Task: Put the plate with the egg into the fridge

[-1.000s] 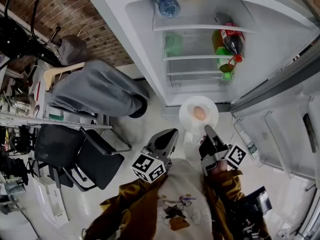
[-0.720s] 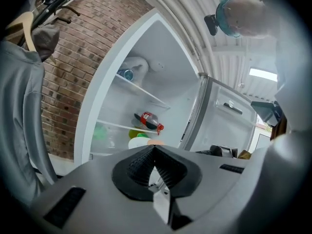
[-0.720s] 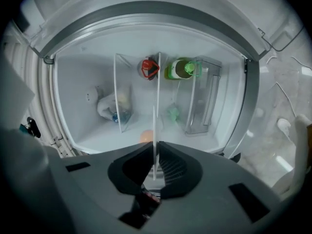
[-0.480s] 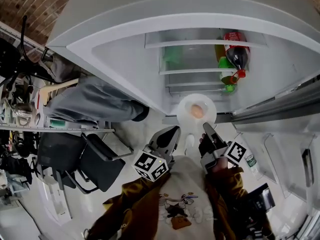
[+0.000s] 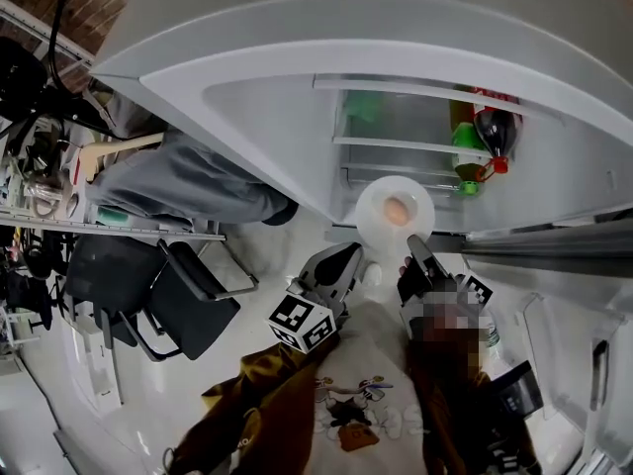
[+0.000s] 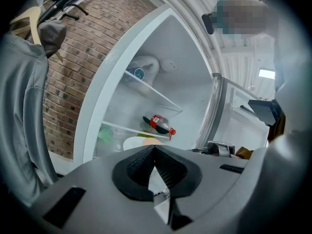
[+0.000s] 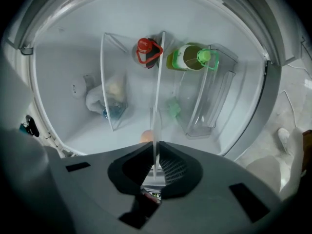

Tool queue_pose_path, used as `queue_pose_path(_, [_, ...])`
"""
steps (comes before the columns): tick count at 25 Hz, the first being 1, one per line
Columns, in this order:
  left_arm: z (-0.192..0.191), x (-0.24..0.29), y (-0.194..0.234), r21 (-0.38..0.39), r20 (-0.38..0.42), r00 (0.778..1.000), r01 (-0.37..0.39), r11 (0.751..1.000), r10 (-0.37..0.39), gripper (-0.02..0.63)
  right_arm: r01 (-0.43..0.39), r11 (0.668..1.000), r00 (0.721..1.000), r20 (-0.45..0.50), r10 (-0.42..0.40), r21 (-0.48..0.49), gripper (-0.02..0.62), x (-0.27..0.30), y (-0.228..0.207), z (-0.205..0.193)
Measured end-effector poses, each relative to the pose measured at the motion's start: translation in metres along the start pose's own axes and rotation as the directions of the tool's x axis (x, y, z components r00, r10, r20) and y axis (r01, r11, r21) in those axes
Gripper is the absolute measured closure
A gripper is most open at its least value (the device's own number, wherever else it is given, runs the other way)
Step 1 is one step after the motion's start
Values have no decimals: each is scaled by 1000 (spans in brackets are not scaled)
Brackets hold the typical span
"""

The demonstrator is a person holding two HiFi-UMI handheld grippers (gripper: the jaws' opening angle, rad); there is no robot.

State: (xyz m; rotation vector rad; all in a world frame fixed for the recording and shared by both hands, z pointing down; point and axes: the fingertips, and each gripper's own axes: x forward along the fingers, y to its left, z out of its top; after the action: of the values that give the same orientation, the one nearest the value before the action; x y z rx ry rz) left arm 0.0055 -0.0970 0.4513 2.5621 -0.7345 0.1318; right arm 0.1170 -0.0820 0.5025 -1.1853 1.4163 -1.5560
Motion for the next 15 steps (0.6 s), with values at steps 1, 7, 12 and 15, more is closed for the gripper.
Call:
queue_pose_path(1, [0, 0, 1, -1, 1, 1000, -6, 1000, 6, 598, -2, 1000, 1000, -7, 2, 6, 575, 1, 0, -1])
queue_pose_path(7, [9, 8, 8, -4, 20, 1000, -10, 1000, 10, 598, -11, 1000, 1000, -23, 11, 5, 577, 15, 7, 6])
queue_pose_path(12, [14, 11, 12, 5, 22, 1000, -11, 1000, 11, 598, -18, 1000, 999, -29, 18, 2, 575, 22, 10, 9])
queue_pose_path(15, [17, 13, 15, 12, 24, 1000, -9, 1000, 9, 600, -22, 1000, 999, -33, 22, 6, 577, 27, 11, 9])
